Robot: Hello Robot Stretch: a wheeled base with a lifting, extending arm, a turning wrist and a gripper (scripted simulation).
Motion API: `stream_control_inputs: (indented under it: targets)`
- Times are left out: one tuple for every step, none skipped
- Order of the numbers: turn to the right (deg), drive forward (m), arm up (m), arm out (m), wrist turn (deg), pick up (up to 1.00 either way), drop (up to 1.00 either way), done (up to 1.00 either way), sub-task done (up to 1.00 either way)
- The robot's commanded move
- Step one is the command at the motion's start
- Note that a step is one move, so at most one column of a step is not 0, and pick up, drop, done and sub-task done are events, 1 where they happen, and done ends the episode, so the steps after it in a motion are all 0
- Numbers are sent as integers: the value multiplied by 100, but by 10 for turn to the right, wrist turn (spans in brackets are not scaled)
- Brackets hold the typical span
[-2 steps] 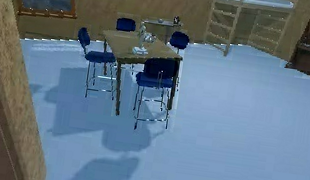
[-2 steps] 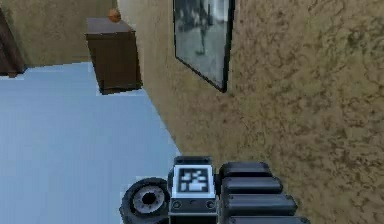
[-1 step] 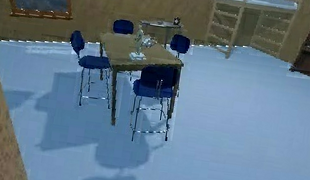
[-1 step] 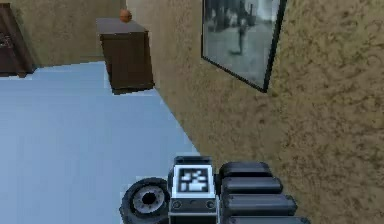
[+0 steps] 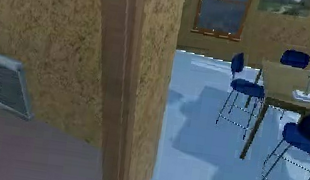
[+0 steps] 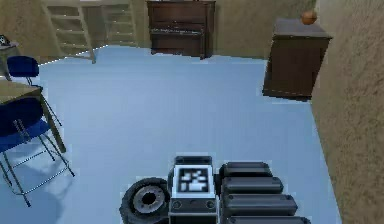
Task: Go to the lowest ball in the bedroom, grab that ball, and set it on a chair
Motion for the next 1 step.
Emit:
stream_control_inputs:
  targets:
    - [-450, 0, 0, 0, 0, 0, 0, 0, 0]
